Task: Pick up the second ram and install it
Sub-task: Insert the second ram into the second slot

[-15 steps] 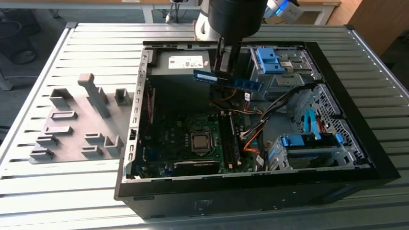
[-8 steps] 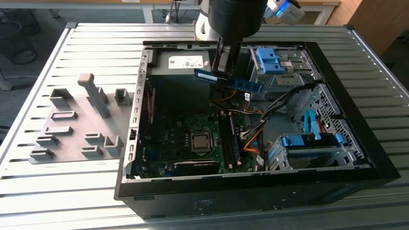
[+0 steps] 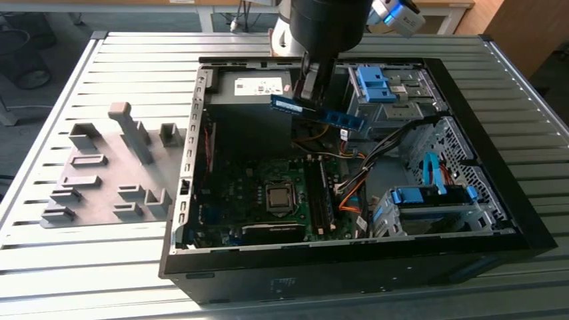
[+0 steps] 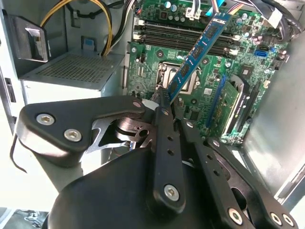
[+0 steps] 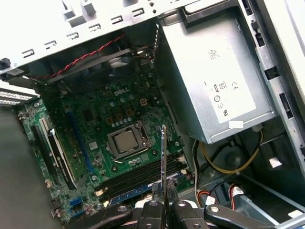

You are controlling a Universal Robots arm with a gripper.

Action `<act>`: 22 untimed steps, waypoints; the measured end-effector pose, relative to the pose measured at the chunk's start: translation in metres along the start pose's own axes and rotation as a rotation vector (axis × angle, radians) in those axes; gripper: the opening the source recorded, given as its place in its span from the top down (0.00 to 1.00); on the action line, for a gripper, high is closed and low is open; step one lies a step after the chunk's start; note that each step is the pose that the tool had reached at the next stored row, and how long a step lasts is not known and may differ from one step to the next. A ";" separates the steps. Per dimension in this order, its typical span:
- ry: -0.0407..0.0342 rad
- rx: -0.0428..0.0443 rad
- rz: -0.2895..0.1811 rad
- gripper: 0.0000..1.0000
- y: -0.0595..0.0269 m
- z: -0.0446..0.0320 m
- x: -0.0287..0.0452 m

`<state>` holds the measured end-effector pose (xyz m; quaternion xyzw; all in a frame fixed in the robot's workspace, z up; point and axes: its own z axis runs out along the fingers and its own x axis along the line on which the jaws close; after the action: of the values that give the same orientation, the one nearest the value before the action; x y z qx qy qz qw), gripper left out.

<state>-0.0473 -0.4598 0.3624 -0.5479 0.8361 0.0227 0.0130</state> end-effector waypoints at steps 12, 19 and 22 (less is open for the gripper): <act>-0.0014 0.0028 0.061 0.86 0.0000 0.0001 0.0000; -0.0022 0.0044 0.095 0.86 0.0000 0.0004 0.0000; -0.0026 0.0052 0.111 0.86 0.0000 0.0004 0.0000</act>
<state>-0.0473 -0.4598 0.3620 -0.5005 0.8654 0.0219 0.0142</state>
